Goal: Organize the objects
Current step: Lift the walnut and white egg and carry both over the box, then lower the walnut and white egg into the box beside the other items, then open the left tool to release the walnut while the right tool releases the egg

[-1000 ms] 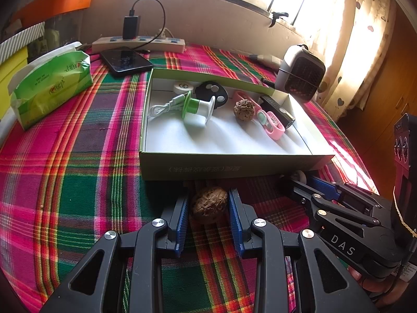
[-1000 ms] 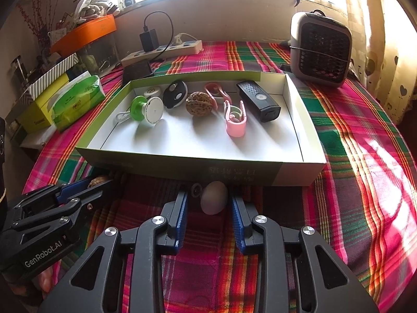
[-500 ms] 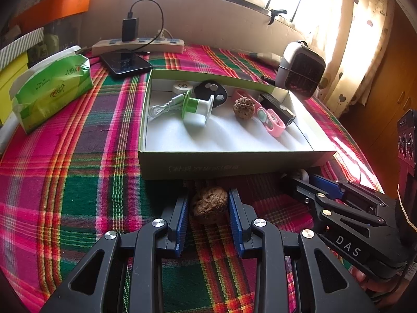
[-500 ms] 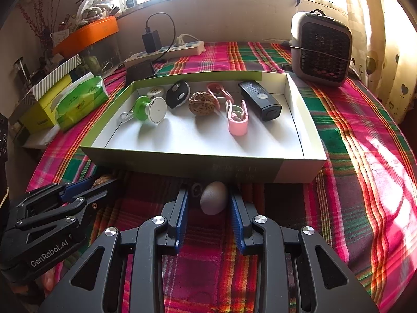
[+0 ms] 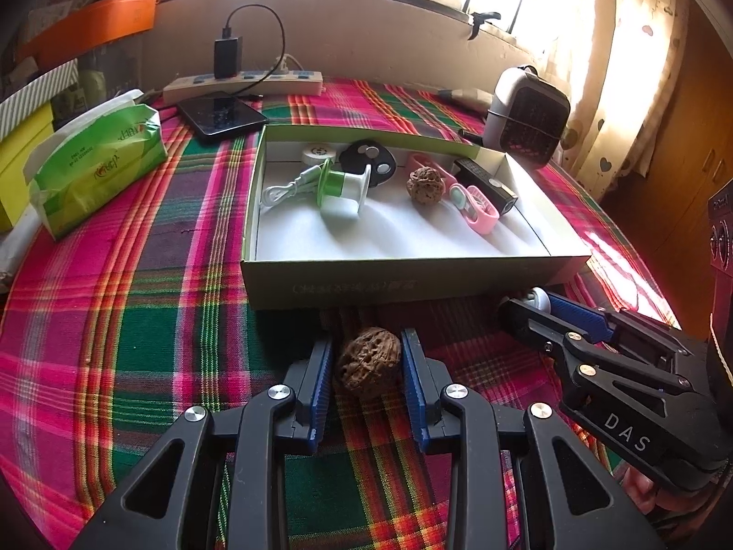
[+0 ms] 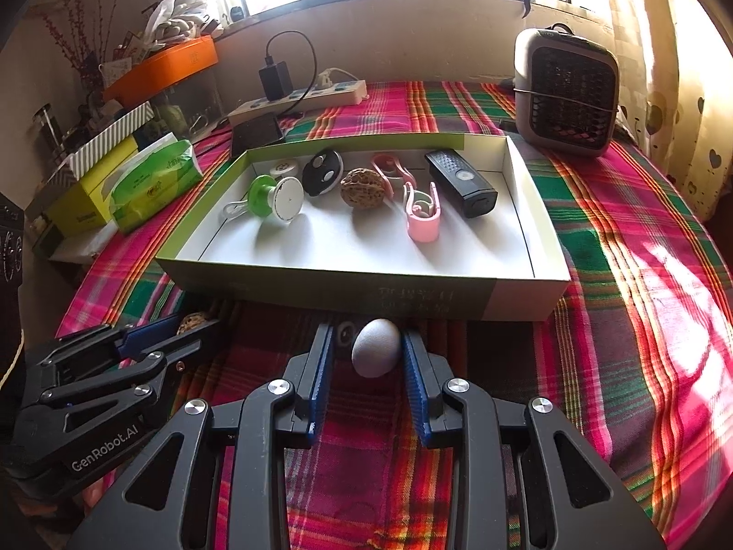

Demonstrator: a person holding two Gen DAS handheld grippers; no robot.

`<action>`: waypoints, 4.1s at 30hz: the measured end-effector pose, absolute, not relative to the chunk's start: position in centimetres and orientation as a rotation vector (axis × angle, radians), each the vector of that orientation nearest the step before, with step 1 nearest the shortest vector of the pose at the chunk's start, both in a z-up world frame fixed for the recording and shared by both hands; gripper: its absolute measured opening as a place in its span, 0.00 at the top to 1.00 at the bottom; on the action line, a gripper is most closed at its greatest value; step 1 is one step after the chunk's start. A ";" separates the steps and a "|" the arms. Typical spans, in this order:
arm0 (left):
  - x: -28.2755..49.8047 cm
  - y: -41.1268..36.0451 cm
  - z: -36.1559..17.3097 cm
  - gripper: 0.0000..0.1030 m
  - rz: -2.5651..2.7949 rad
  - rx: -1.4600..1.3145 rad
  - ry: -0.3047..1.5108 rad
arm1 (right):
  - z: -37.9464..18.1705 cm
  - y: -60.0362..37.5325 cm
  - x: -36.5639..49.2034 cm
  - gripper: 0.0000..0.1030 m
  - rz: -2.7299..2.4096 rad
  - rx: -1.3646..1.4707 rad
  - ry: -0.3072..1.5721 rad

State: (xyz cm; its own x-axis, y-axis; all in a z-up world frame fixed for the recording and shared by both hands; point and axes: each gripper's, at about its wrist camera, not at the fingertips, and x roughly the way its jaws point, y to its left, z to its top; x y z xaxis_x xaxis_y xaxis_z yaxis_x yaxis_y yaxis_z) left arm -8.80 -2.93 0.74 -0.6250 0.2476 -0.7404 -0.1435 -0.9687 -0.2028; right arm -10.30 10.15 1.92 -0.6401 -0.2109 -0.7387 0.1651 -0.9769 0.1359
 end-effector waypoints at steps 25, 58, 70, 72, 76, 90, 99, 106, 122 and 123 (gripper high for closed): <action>-7.8 -1.7 3.9 0.74 2.696 -1.122 -0.106 | 3.9 11.3 -9.5 0.70 -2.678 1.130 -0.142; -16.0 0.7 3.9 0.74 2.638 -1.180 -0.063 | 4.1 14.4 -16.0 0.70 -2.725 1.185 -0.112; -18.4 1.1 2.7 0.74 2.627 -1.232 -0.050 | 2.9 15.0 -17.7 0.70 -2.722 1.244 -0.074; -18.7 1.1 2.4 0.74 2.622 -1.241 -0.050 | 2.8 15.0 -17.8 0.70 -2.721 1.245 -0.069; -19.0 1.2 2.0 0.74 2.616 -1.255 -0.042 | 2.8 14.8 -18.0 0.70 -2.726 1.241 -0.049; -19.5 1.6 1.6 0.74 2.611 -1.265 -0.016 | 2.5 14.2 -18.2 0.70 -2.711 1.249 -0.028; -19.6 1.6 1.4 0.74 2.613 -1.277 0.001 | 2.3 13.8 -18.3 0.70 -2.715 1.256 0.004; -19.6 1.9 1.2 0.74 2.615 -1.285 0.012 | 2.2 13.6 -18.4 0.70 -2.715 1.260 0.022; -19.7 1.9 1.2 0.73 2.619 -1.287 0.024 | 2.1 13.3 -18.7 0.70 -2.717 1.269 0.038; -19.7 2.0 1.2 0.73 2.618 -1.287 0.023 | 2.1 13.4 -18.7 0.70 -2.717 1.269 0.038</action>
State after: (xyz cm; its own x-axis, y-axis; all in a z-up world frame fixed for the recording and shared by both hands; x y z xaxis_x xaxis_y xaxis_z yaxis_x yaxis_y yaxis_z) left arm -19.70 1.96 1.21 -0.5906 0.1930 -0.7835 -0.2071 -0.9747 -0.0841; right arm -18.70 13.35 2.08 -0.6334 -0.1181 -0.7647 0.1398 -0.9895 0.0371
